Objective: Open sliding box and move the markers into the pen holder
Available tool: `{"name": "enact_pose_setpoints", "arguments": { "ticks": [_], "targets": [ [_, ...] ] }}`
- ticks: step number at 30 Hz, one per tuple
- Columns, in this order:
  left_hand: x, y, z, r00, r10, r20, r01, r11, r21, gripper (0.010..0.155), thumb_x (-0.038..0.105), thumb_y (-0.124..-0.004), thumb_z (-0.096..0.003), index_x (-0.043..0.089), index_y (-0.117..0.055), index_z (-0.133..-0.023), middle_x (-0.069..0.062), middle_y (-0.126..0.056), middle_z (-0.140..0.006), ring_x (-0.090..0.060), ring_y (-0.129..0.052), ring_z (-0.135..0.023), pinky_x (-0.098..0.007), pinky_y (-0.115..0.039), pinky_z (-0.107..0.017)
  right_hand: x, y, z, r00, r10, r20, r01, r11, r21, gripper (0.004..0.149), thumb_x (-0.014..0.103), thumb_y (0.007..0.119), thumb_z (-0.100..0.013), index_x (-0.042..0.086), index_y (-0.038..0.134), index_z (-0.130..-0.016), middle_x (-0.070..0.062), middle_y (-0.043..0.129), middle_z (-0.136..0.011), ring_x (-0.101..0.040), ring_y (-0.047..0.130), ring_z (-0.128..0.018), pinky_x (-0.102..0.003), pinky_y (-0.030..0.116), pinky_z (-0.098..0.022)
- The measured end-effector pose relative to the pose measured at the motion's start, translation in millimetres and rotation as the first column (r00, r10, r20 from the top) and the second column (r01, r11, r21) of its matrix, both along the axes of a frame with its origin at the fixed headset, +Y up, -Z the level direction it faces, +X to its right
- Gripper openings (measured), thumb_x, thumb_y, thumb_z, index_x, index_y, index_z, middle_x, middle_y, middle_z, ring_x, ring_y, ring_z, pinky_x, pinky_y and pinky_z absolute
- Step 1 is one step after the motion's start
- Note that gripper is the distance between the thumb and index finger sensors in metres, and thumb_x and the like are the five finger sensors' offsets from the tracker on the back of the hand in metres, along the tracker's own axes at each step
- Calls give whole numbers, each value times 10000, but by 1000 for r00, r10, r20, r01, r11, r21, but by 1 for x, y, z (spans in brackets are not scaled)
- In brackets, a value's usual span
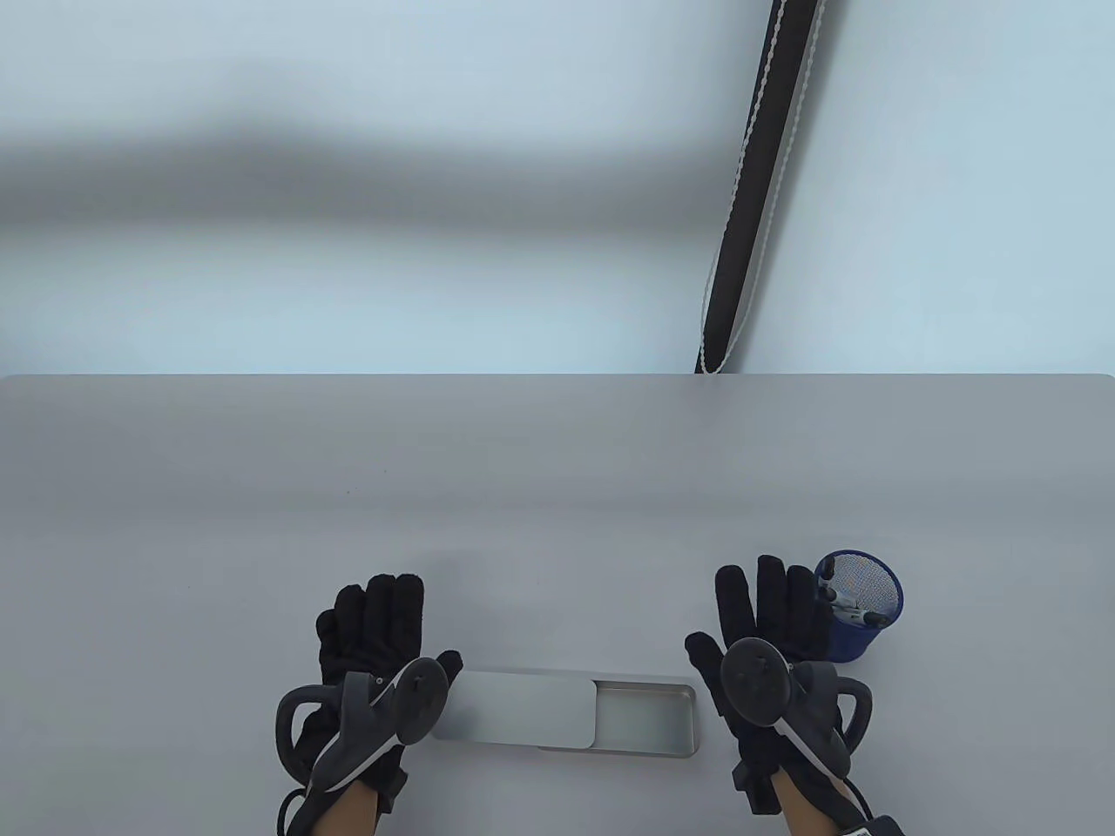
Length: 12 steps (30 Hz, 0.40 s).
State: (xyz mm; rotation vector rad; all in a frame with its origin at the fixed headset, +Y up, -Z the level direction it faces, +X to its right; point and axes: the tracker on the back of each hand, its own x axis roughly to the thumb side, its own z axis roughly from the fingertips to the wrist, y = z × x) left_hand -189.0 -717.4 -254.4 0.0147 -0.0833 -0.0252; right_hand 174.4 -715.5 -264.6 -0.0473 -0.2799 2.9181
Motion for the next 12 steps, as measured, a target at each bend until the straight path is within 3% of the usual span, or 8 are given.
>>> {"name": "enact_pose_setpoints", "arguments": {
  "ticks": [12],
  "targets": [
    [1,-3,-3,1000,-9,-8,9,1000,-22,891,680,-475,-527,175,-155,-1189,-179,-348,-1266,-503,-411,-1102,-608,-425,-801,-5,-2,1,1000,15,-23,-15,1000,-12,743,582,563,-434,304,271,-1058,-82,64,-1092,-348,-1,-1011,-579,137,-732]
  ]
}}
